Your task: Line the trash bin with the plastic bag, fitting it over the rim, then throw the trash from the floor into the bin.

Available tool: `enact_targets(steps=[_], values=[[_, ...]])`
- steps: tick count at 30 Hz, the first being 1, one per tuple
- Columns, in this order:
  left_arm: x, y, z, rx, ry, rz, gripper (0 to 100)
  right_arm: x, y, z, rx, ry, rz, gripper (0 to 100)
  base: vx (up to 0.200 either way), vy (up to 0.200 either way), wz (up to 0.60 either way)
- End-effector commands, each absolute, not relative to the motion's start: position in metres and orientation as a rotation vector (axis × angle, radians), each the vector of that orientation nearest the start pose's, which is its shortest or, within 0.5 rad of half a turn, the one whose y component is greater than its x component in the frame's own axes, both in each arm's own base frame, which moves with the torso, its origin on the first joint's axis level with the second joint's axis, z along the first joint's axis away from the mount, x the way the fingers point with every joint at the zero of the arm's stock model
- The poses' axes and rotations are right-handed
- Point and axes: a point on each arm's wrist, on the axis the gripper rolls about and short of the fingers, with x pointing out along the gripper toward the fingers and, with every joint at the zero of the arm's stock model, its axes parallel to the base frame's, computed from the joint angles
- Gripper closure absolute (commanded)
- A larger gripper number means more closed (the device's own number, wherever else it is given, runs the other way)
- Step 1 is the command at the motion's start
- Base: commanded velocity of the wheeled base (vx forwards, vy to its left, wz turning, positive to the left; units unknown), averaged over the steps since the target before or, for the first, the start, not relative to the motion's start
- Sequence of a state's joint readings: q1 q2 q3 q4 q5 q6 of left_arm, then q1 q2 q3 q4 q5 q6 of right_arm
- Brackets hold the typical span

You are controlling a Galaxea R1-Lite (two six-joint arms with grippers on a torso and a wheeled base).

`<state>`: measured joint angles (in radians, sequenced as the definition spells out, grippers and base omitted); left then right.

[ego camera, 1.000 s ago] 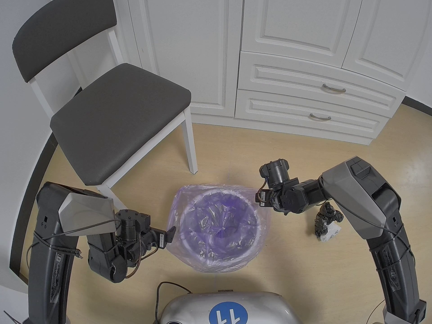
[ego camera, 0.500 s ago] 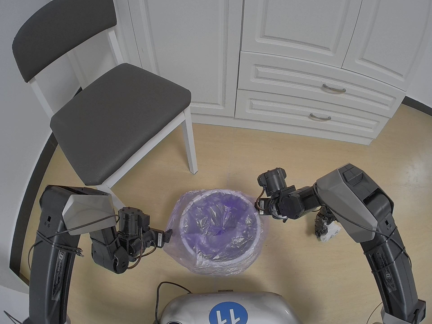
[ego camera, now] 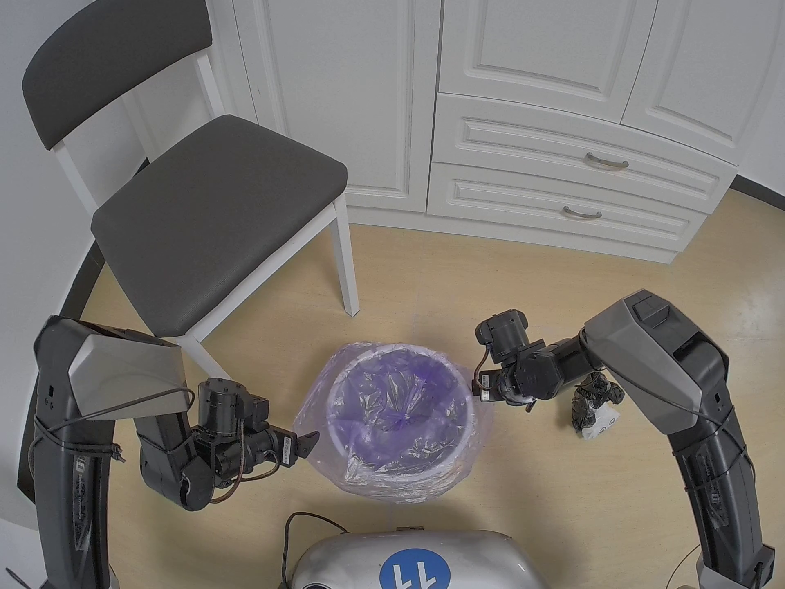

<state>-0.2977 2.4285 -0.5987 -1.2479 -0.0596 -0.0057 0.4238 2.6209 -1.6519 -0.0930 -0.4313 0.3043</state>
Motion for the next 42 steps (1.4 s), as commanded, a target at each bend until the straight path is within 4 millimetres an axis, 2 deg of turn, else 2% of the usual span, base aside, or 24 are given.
enact_targets(steps=[1,7,10,11,14,15,16,17,19,20,21,23,25,28,29,31,34,37,42], values=[[0.298,-0.113,-0.021,0.069,0.521,-0.423,0,0.426,0.182,0.013,-0.087,0.761,-0.114,0,0.000,0.000,0.00],[0.293,-0.127,-0.017,0.075,0.470,-0.456,0,0.400,0.179,0.044,-0.103,0.753,-0.091,0,0.000,0.000,0.00],[0.292,-0.127,-0.017,0.075,0.468,-0.449,0,0.388,0.185,0.052,-0.116,0.752,-0.067,0,0.000,0.000,0.00],[0.290,-0.126,-0.014,0.071,0.453,-0.439,0,0.374,0.195,0.061,-0.132,0.743,-0.031,0,0.000,0.000,0.00],[0.284,-0.121,-0.012,0.066,0.430,-0.428,0,0.356,0.217,0.066,-0.172,0.733,0.036,0,0.000,0.000,0.00],[0.284,-0.121,-0.012,0.066,0.430,-0.428,0,0.356,0.217,0.066,-0.172,0.733,0.036,0,0.000,0.000,0.00],[0.281,-0.119,-0.010,0.062,0.407,-0.426,0,0.347,0.232,0.066,-0.205,0.726,0.079,0,0.000,0.000,0.00],[0.280,-0.118,-0.010,0.060,0.406,-0.425,0,0.345,0.236,0.066,-0.214,0.725,0.092,0,0.000,0.000,0.00],[0.273,-0.116,-0.007,0.065,0.414,-0.426,0,0.332,0.257,0.064,-0.275,0.718,0.160,0,0.000,0.000,0.00],[0.273,-0.116,-0.007,0.065,0.414,-0.426,0,0.332,0.257,0.064,-0.275,0.718,0.160,0,0.000,0.000,0.00],[0.270,-0.114,-0.002,0.060,0.407,-0.425,0,0.322,0.270,0.058,-0.330,0.721,0.205,0,0.000,0.000,0.00],[0.270,-0.112,0.004,0.055,0.393,-0.419,0,0.318,0.279,0.046,-0.389,0.733,0.235,0,0.000,0.000,0.00],[0.269,-0.111,0.008,0.048,0.381,-0.416,0,0.321,0.283,0.034,-0.433,0.736,0.246,0,0.000,0.000,0.00],[0.267,-0.110,0.023,0.027,0.338,-0.400,0,0.335,0.296,0.013,-0.456,0.685,0.221,0,0.000,0.000,0.00],[0.267,-0.110,0.023,0.027,0.338,-0.400,0,0.335,0.296,0.013,-0.456,0.685,0.221,0,0.000,0.000,0.00],[0.266,-0.105,0.042,0.007,0.276,-0.388,0,0.348,0.307,0.004,-0.457,0.637,0.207,0,0.000,0.000,0.00],[0.262,-0.101,0.051,-0.011,0.254,-0.382,0,0.356,0.317,-0.003,-0.454,0.616,0.207,0,0.000,0.000,0.00],[0.261,-0.096,0.055,-0.030,0.246,-0.369,0,0.358,0.327,-0.005,-0.473,0.593,0.201,0,0.000,0.000,0.00],[0.262,-0.091,0.050,-0.025,0.268,-0.348,0,0.352,0.325,-0.011,-0.552,0.610,0.224,0,0.000,0.000,0.00]])
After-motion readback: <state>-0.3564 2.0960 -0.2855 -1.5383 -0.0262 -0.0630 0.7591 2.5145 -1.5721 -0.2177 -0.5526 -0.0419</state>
